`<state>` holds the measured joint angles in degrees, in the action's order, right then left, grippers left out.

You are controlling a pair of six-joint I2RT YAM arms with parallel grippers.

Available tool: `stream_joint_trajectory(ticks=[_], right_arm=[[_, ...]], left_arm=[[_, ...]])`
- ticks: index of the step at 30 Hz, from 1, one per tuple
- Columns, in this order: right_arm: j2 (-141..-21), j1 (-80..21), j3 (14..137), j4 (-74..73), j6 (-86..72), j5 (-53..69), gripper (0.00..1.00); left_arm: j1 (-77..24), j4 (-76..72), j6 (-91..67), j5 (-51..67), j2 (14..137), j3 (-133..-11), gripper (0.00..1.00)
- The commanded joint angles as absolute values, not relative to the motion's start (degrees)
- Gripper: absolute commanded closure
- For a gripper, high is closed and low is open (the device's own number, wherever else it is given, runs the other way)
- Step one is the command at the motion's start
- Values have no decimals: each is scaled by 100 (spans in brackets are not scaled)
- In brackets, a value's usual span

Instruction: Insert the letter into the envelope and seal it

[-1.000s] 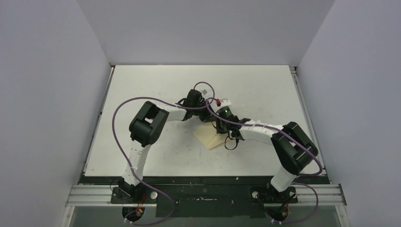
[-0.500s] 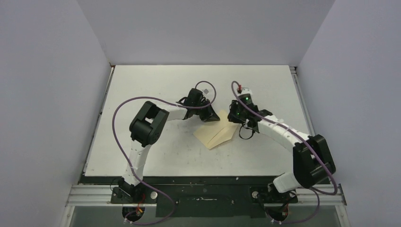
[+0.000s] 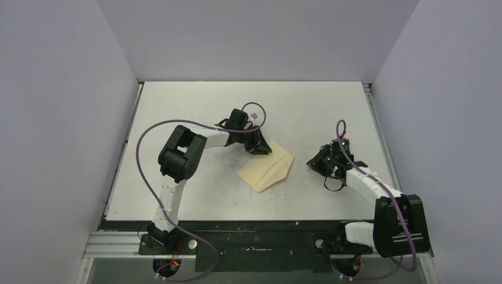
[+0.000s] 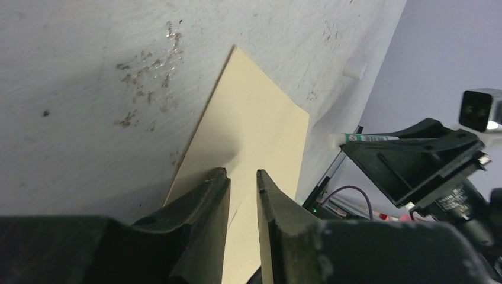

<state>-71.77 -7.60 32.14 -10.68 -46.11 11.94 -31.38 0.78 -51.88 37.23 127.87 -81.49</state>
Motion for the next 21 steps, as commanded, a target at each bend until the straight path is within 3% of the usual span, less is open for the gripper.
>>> stream_joint_trajectory(ticks=[1, 5, 17, 19, 21], right_arm=[[-7099, -355, 2925, -196, -5176, 1905, 91], [-7392, 175, 2522, 668, -5338, 2429, 89], [-8812, 1380, 2072, 2611, -5983, 3866, 69], [-8887, 1458, 2078, 2583, -5994, 3935, 62], [-8857, 1507, 2080, 2417, -5964, 3935, 47]], left_arm=[[-2999, 332, -5136, 4107, 12210, -8220, 74], [-2948, -137, -5289, 4243, 11883, -7905, 63], [-2574, -414, -5170, 4286, 11096, -7078, 46], [-2514, -266, -5000, 4150, 11015, -7008, 43], [-2460, -40, -4778, 3940, 10964, -6987, 39]])
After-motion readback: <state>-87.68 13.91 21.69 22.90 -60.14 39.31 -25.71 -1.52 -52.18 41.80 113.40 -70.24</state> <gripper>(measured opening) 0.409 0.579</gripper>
